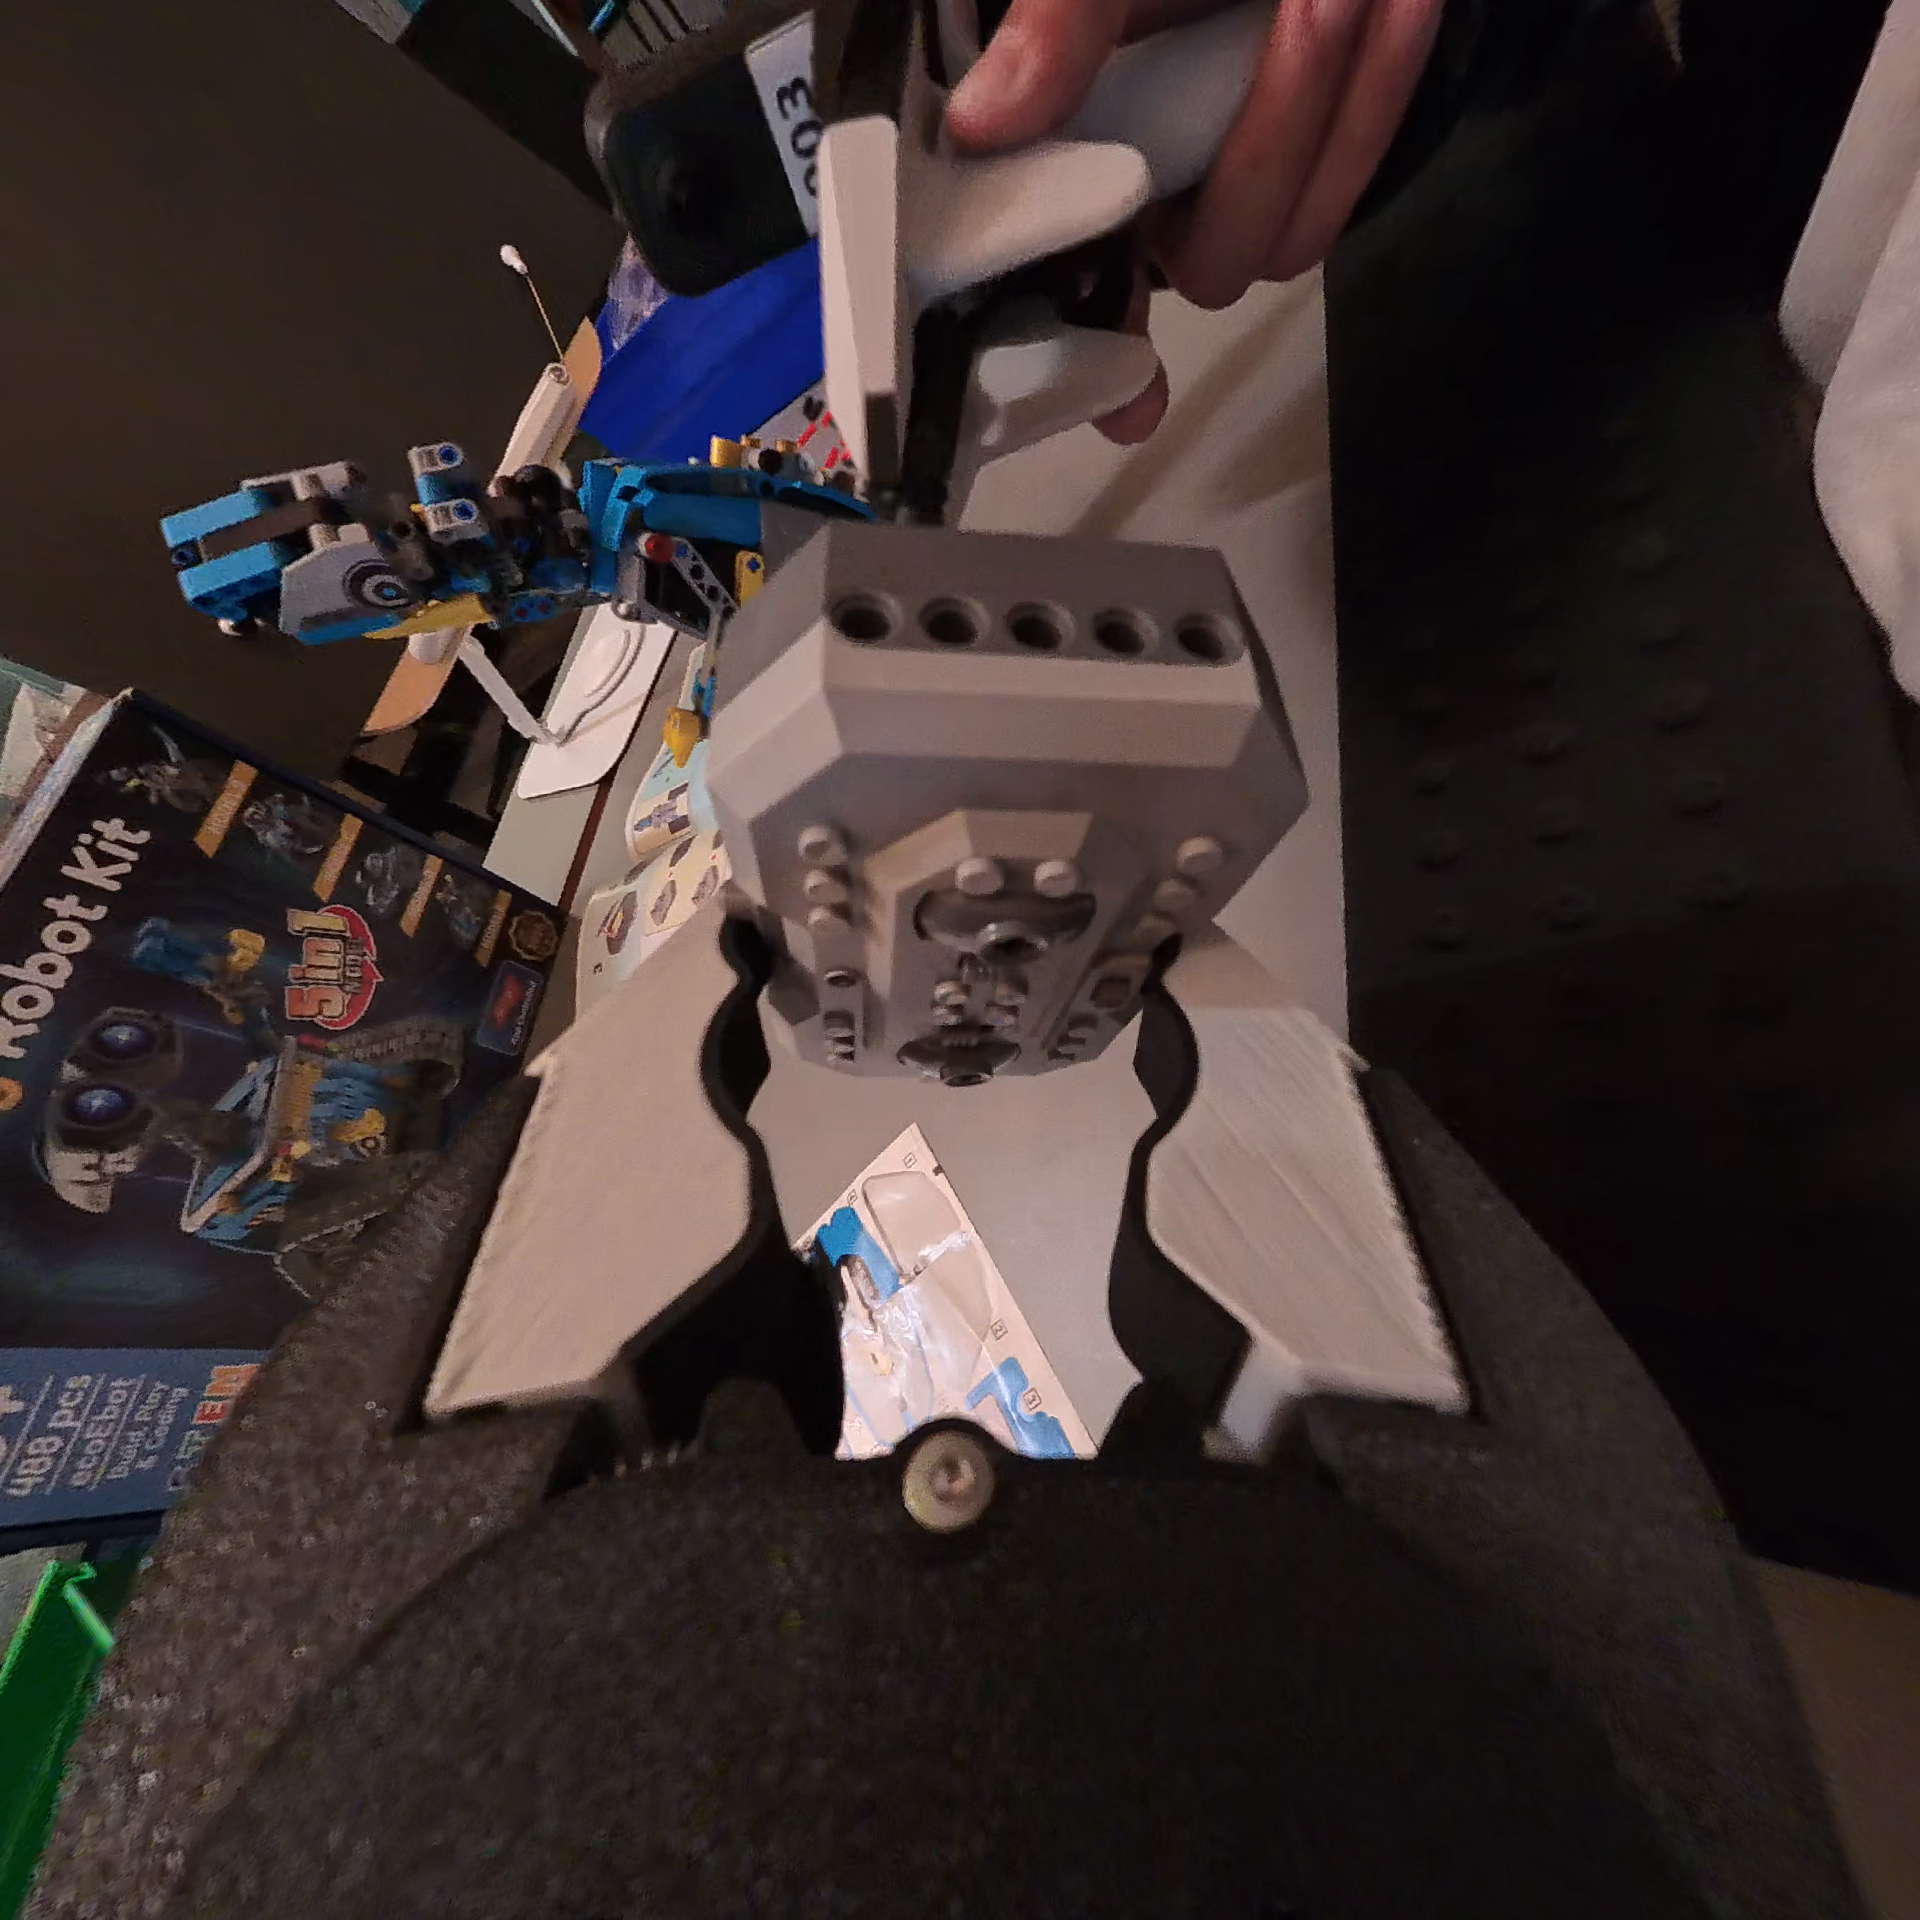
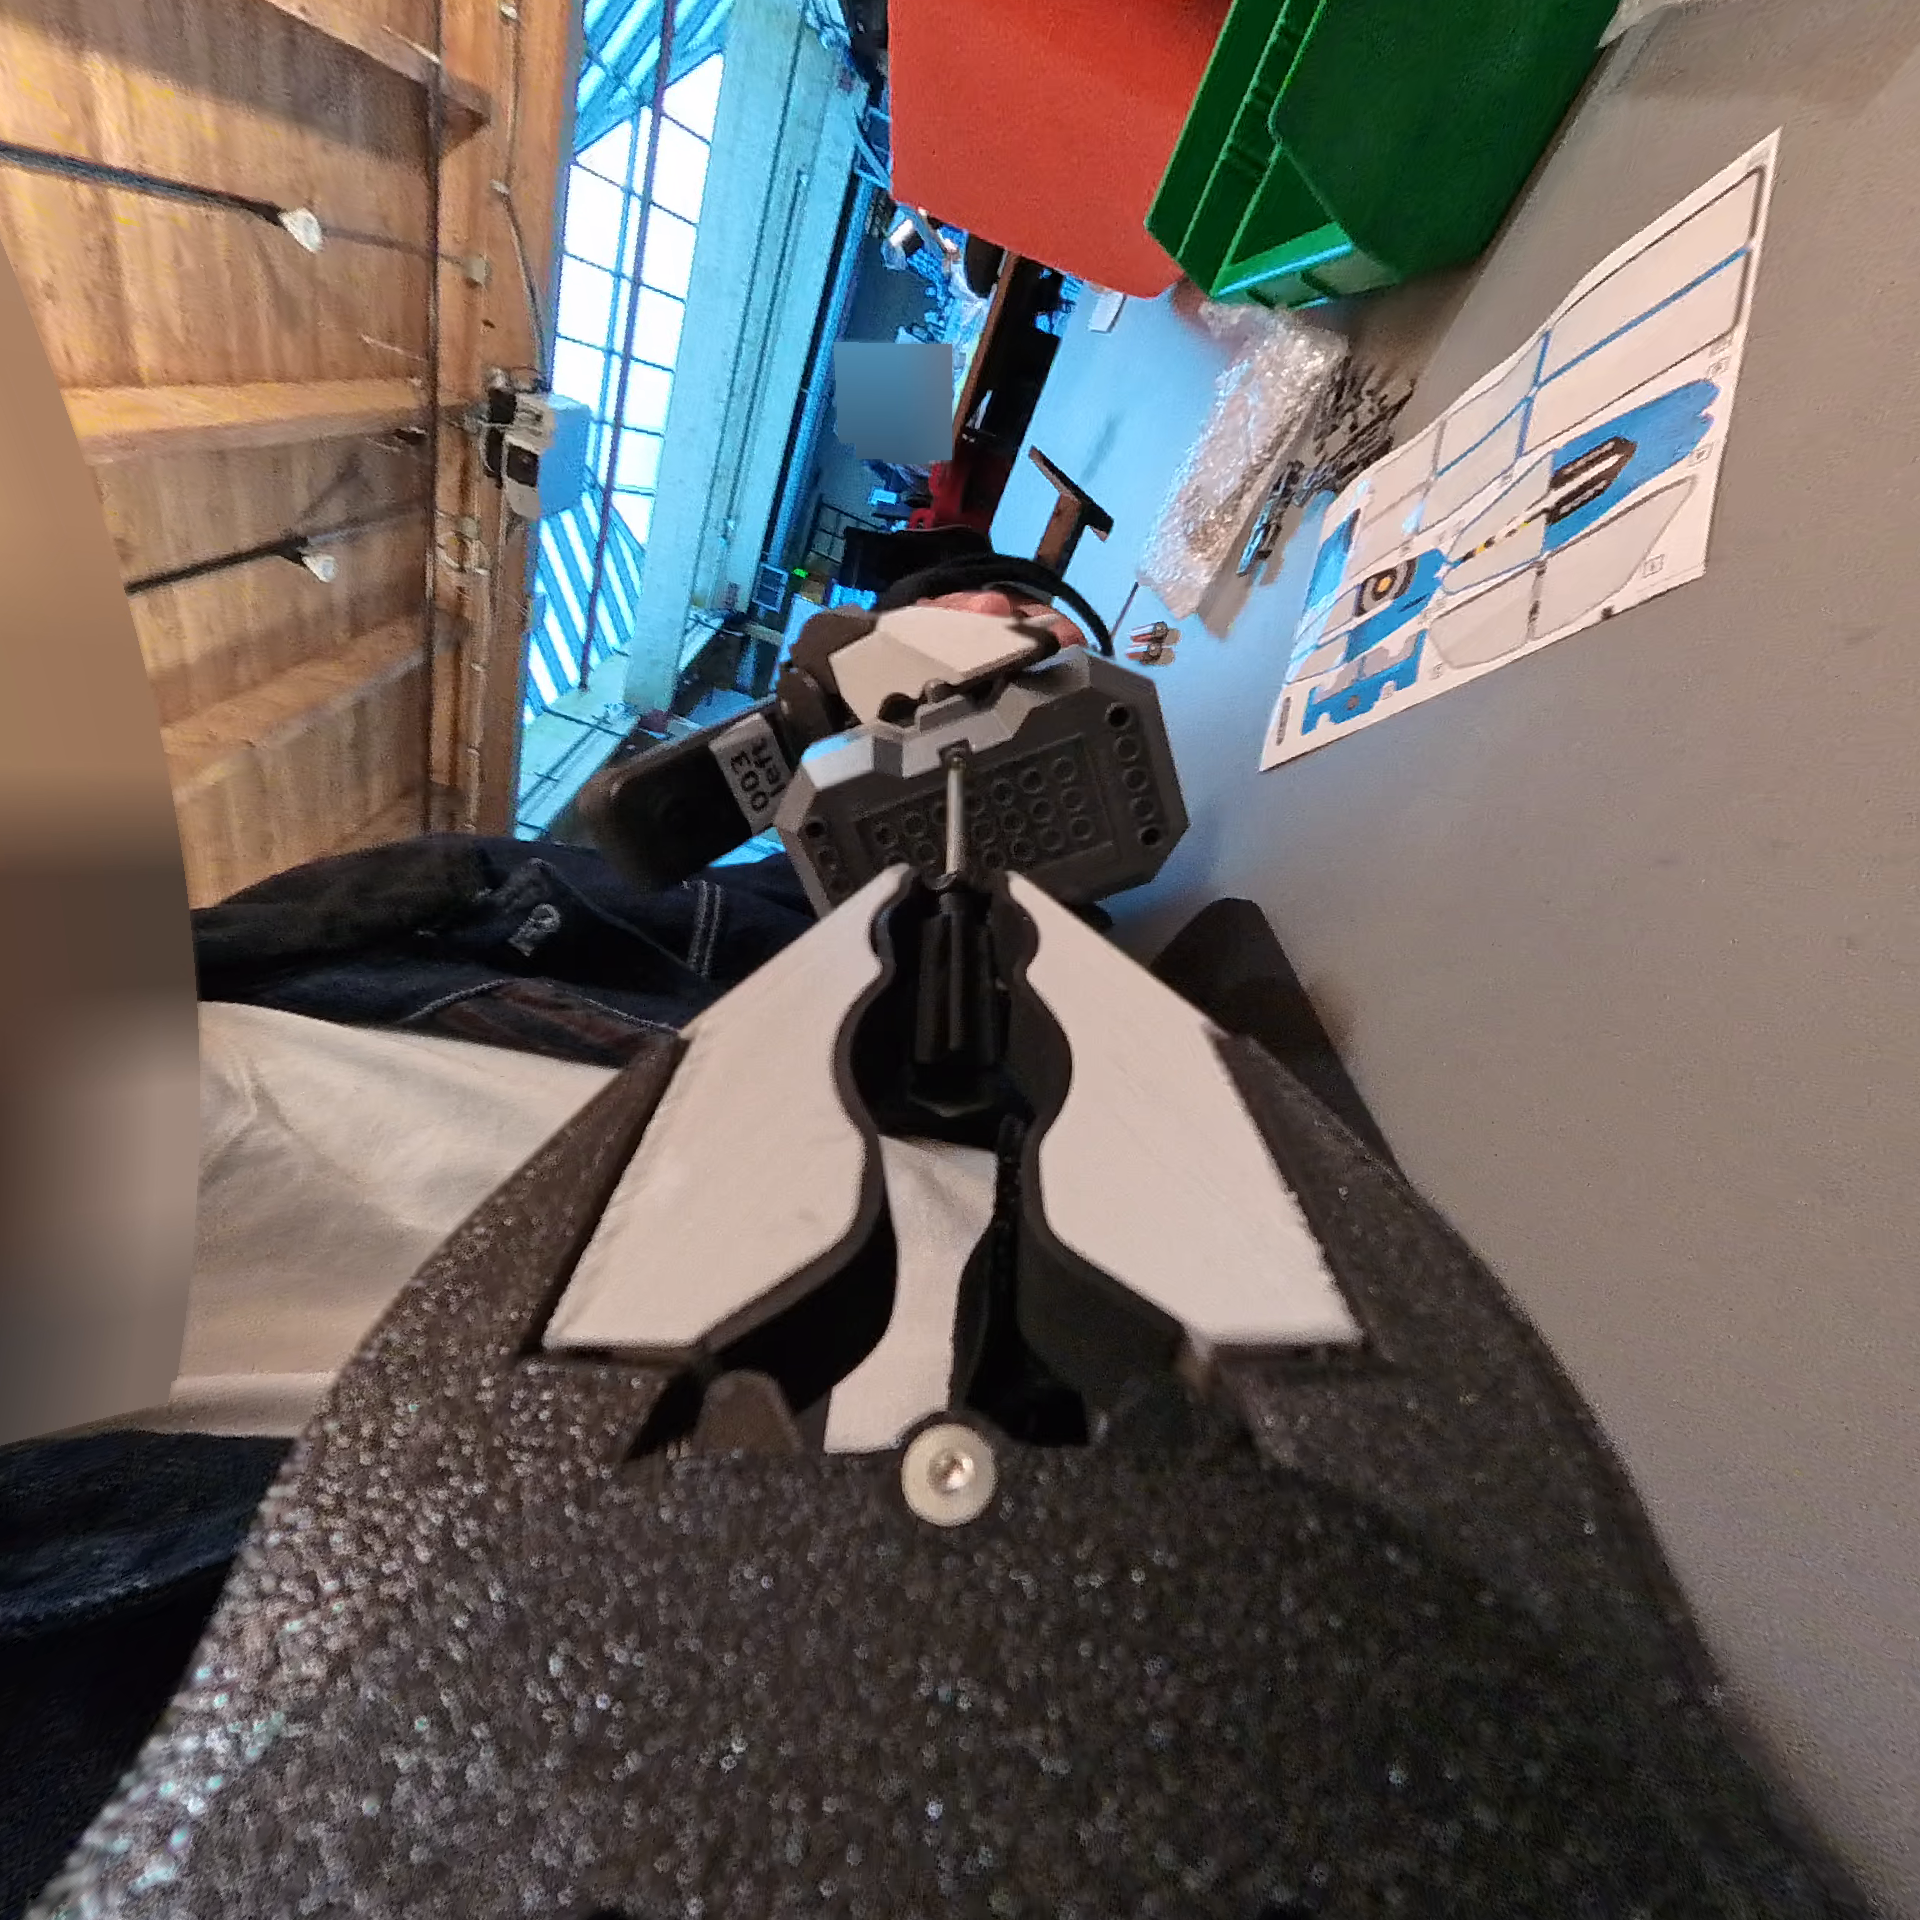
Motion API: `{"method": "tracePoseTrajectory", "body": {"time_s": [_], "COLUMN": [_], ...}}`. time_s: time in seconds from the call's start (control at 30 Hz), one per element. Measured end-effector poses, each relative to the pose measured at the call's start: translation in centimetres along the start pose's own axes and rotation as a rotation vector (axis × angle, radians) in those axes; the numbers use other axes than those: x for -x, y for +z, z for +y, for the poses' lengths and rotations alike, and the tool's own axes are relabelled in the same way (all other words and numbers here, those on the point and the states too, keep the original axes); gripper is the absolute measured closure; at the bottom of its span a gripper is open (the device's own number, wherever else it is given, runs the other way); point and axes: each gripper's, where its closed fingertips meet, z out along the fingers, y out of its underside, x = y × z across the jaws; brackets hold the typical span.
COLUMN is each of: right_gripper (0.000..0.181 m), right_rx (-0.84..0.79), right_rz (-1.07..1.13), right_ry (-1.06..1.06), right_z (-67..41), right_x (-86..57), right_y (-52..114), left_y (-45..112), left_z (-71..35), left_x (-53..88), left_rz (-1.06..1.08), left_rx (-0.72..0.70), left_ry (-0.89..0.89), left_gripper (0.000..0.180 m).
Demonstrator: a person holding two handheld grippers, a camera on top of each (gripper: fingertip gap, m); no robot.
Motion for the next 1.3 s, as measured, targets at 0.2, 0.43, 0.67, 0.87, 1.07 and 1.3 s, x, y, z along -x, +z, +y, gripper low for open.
{"method": "tracePoseTrajectory", "body": {"time_s": [0.2,0.43,0.67,0.87,1.07,1.3], "right_gripper": [0.170,0.170,0.170,0.170,0.170,0.170], "right_rx": [0.023,0.021,0.037,0.039,0.043,0.038], "right_rz": [0.008,0.024,0.039,0.035,0.031,0.031], "right_ry": [0.002,0.009,0.003,0.007,0.011,0.026], "right_z": [0.46,0.41,0.55,0.50,0.51,0.61], "right_x": [0.24,-0.08,-0.16,-0.09,0.04,-0.16], "right_y": [0.04,-0.13,-0.13,-0.14,-0.13,-0.10], "left_y": [0.22,0.23,0.26,0.23,0.24,0.15], "left_z": [-0.17,-0.48,-0.17,-0.31,-0.14,-0.19], "left_x": [-0.40,-0.42,-0.40,-0.41,-0.38,-0.53], "left_rz": [0.004,0.007,0.003,0.003,0.003,0.002], "left_rx": [0.007,0.003,0.020,0.014,0.022,0.027], "left_ry": [0.023,0.034,0.048,0.046,0.050,0.068], "left_gripper": [0.110,0.110,0.110,0.110,0.110,0.110]}}
